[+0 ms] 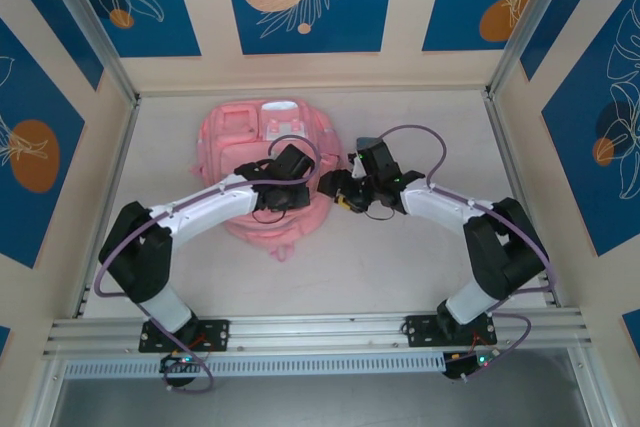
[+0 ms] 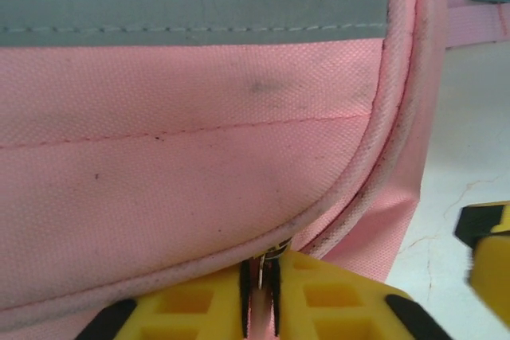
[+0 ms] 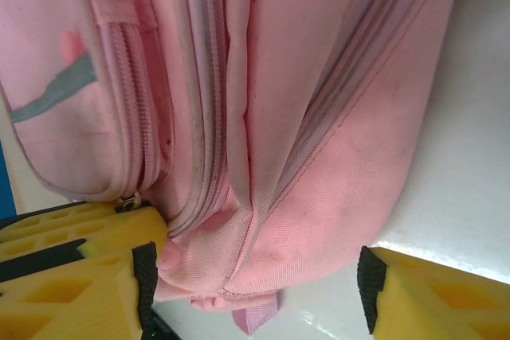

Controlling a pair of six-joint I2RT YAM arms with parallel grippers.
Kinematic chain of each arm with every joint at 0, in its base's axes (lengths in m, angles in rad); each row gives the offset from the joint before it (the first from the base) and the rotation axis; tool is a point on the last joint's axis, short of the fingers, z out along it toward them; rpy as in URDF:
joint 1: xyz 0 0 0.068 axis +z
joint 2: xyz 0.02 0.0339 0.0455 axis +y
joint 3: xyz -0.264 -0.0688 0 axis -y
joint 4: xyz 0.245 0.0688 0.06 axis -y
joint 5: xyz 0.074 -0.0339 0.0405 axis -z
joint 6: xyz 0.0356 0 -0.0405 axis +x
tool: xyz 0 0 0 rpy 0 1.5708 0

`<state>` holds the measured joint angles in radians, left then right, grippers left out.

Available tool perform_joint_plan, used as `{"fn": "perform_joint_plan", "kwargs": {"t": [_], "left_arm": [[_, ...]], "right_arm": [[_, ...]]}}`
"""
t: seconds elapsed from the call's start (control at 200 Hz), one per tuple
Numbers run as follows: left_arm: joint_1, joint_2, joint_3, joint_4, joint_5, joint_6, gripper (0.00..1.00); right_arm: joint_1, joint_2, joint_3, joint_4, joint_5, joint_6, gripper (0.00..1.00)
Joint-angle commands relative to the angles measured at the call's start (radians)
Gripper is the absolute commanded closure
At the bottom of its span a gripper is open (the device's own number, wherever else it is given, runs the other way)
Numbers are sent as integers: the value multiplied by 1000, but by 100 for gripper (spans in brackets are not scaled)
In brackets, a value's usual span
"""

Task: Pack the student bag

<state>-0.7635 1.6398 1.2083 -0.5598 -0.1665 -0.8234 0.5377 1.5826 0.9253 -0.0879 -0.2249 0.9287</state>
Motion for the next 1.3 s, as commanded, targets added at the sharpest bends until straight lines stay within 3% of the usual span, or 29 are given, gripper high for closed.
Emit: {"fn": "perform_joint_plan", "kwargs": {"t": [0.0,0.145,0.295,0.475,0.84,1.08,1.295], "left_arm": [[-8,15,27,34,-23,-2,89],[-8,-14,18,25,-34,11,97],[-8,-55,5,-8,-57,39,100],[-5,-117,-24,-90,-121,89,100],[33,-236,-124,-236,-222,181,100],[92,-308,-173,-282,-288,242,100],[125,-367,-199,-229,-264,325,100]], "right_arm": [[13,44,25,58,-62,34,33],[24,100,38,111,-106,55,42],[28,125,55,119,-114,61,63],[28,107,56,52,-27,49,85],[27,71,70,-95,164,26,91],[12,66,95,-166,222,-2,92],[-23,21,100,-206,224,-9,90]]}}
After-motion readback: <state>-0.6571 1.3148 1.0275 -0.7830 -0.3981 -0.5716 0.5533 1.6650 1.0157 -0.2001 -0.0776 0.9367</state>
